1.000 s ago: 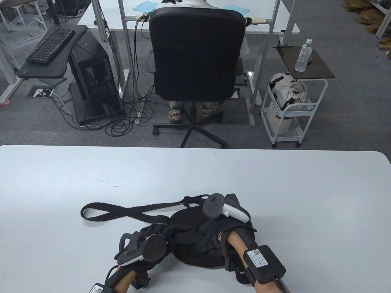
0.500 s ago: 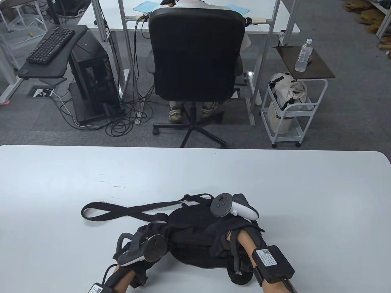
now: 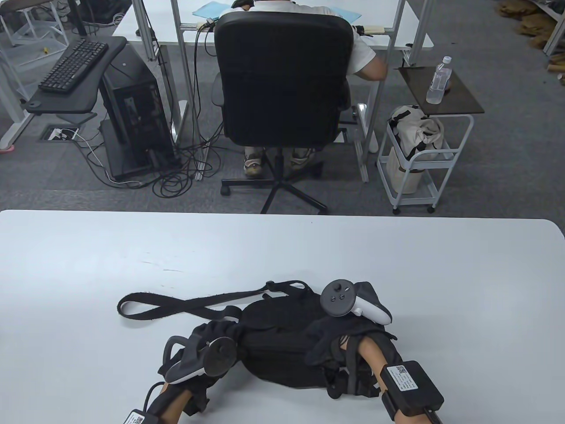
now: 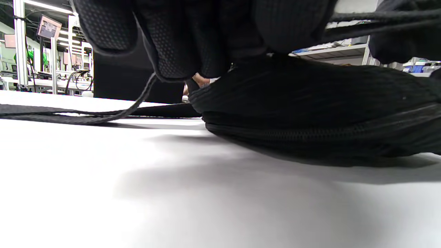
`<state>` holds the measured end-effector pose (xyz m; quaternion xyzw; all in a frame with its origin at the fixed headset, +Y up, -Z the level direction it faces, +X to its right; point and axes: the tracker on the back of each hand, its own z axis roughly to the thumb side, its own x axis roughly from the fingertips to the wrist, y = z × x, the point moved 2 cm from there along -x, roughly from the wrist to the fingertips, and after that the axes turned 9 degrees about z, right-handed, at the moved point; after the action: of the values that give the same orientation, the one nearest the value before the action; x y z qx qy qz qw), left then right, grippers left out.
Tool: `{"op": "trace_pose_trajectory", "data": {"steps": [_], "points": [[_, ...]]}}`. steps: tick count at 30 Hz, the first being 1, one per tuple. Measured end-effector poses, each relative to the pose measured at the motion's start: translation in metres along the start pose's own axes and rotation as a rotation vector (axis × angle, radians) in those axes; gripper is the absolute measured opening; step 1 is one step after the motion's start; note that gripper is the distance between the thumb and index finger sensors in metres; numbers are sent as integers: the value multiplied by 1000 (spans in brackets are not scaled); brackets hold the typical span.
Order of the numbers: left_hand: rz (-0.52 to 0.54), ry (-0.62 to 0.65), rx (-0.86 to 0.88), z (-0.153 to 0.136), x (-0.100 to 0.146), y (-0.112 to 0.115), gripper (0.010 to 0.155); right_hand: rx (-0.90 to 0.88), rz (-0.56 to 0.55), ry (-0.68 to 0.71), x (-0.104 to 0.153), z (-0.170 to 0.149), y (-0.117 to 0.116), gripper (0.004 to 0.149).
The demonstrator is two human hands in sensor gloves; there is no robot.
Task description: Pull shoulder strap to tighten
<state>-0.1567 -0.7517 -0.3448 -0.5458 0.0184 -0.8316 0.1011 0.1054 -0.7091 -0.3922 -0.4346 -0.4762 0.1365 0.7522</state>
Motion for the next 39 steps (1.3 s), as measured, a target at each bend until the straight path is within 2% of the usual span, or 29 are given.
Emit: {"op": "trace_pose_trajectory", "data": {"steps": [3,5,7,8,11,14,15,20,24,29,32,34,39], "points": [[-6,-2,-22,0,0,2,63,-5,97,-29,2,-2,-3,55],[-14,-8,-26,-5,1,4,63,18,81,-11,5,-4,-2,57],[-20,-19,18,-6,0,4,63,-7,79,-1,7,-5,-3,53],[-11,-21,-6,-7,0,3,63,10,26,-25,9,-8,0,50],[-12,-18,29,-7,0,3,63,-29,91,-35,10,-12,-2,51],[-17,-25,-26,-11,1,4,63,-15,140,-42,13,-16,-4,56],[-23,-29,19,-12,0,6,63,-48,143,-15,14,-17,-5,56],[-22,-29,-13,-12,0,5,63,-70,119,-37,20,-25,-3,52],[-31,-36,-13,-16,1,6,63,-66,173,-8,25,-30,-8,56],[-29,-30,-25,-14,1,5,63,-73,97,-12,34,-39,-5,52],[-33,-42,-57,-19,2,5,63,-68,127,13,39,-42,-8,57],[-45,-49,7,-20,2,7,63,-93,143,59,42,-43,-12,56],[-25,-49,17,-22,3,4,63,-130,83,79,46,-50,-9,52]]}}
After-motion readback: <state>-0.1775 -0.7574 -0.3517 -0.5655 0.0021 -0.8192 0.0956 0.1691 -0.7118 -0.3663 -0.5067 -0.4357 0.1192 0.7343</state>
